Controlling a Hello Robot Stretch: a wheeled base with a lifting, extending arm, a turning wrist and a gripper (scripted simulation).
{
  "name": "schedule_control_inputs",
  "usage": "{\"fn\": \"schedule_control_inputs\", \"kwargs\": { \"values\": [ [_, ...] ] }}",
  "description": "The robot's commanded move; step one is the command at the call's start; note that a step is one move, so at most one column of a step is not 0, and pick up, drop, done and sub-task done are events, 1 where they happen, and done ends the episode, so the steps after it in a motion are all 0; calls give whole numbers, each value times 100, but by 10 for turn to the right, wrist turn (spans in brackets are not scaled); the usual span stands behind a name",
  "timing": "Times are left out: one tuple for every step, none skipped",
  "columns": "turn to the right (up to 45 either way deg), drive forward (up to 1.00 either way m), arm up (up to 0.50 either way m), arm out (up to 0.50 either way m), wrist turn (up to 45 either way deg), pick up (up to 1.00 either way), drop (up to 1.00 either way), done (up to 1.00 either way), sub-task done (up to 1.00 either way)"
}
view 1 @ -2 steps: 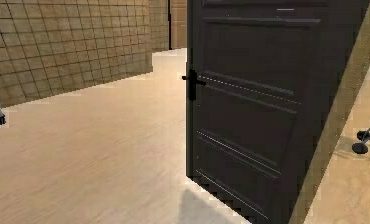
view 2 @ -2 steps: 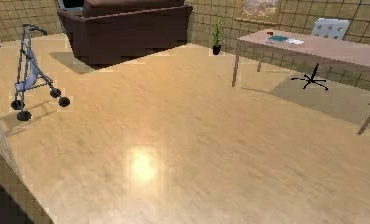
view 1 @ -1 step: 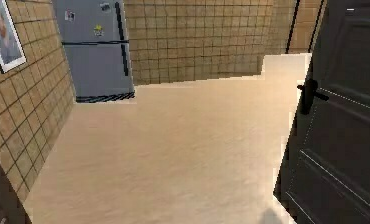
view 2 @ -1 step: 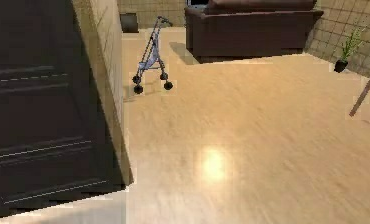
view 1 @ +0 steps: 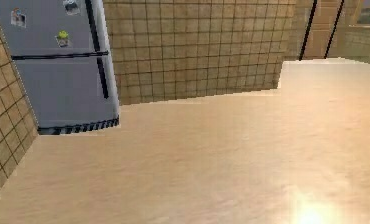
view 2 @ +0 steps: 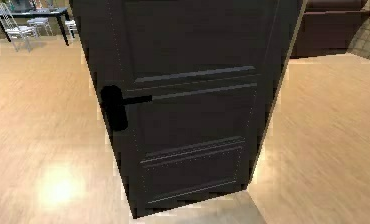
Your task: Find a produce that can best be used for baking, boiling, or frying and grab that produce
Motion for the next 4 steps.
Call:
{"fn": "schedule_control_inputs", "kwargs": {
  "values": [
    [-90,0,0,0,0,0,0,0,0],
    [0,35,0,0,0,0,0,0,0],
    [450,0,0,0,0,0,0,0,0],
    [0,60,0,0,0,0,0,0,0]
  ]
}}
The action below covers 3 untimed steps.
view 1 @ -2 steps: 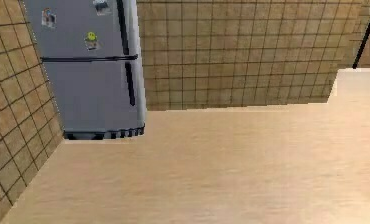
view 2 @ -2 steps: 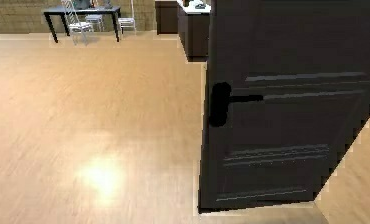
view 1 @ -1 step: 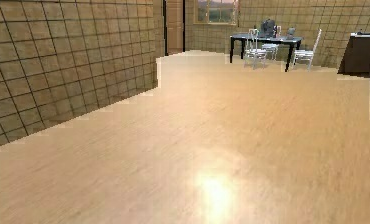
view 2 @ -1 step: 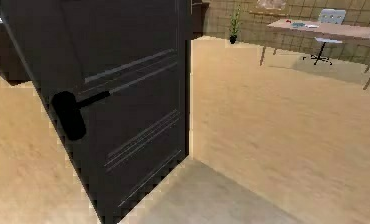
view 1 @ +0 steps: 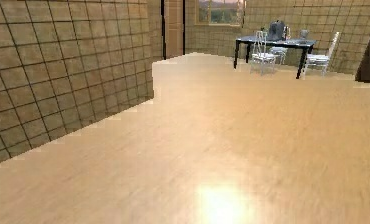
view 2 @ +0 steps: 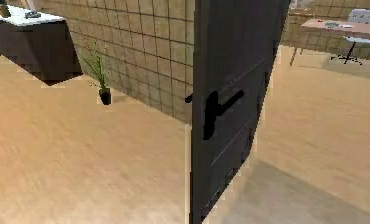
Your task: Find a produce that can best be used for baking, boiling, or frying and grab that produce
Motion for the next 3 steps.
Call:
{"fn": "schedule_control_inputs", "kwargs": {
  "values": [
    [390,0,0,0,0,0,0,0,0],
    [0,65,0,0,0,0,0,0,0],
    [30,0,0,0,0,0,0,0,0]
  ]
}}
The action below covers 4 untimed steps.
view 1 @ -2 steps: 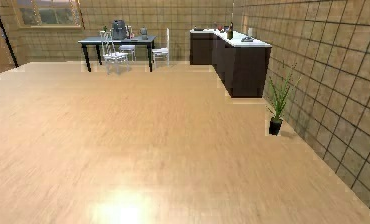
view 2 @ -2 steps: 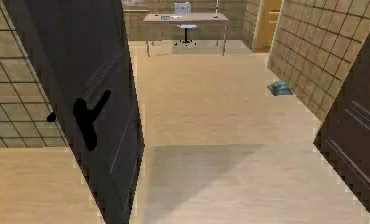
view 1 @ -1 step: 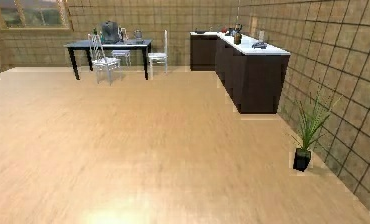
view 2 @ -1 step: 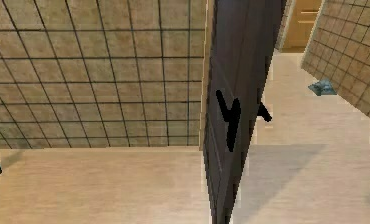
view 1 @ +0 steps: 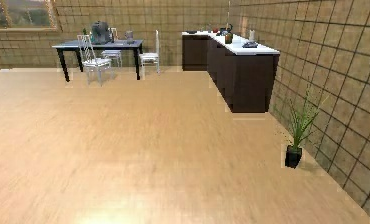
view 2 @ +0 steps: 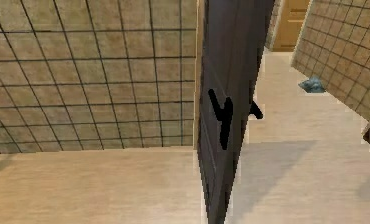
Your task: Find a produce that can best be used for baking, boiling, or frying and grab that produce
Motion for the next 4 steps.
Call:
{"fn": "schedule_control_inputs", "kwargs": {
  "values": [
    [0,100,0,0,0,0,0,0,0],
    [0,100,0,0,0,0,0,0,0],
    [0,100,0,0,0,0,0,0,0],
    [30,0,0,0,0,0,0,0,0]
  ]
}}
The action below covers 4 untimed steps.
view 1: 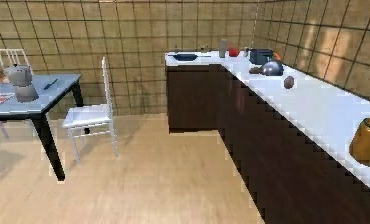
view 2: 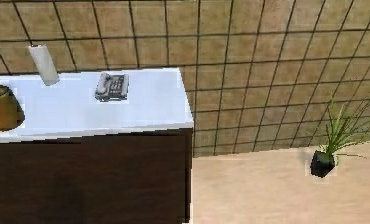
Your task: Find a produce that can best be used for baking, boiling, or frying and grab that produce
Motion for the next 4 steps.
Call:
{"fn": "schedule_control_inputs", "kwargs": {
  "values": [
    [0,100,0,0,0,0,0,0,0],
    [0,20,0,0,0,0,0,0,0],
    [-390,0,0,0,0,0,0,0,0],
    [0,0,50,0,0,0,0,0,0]
  ]
}}
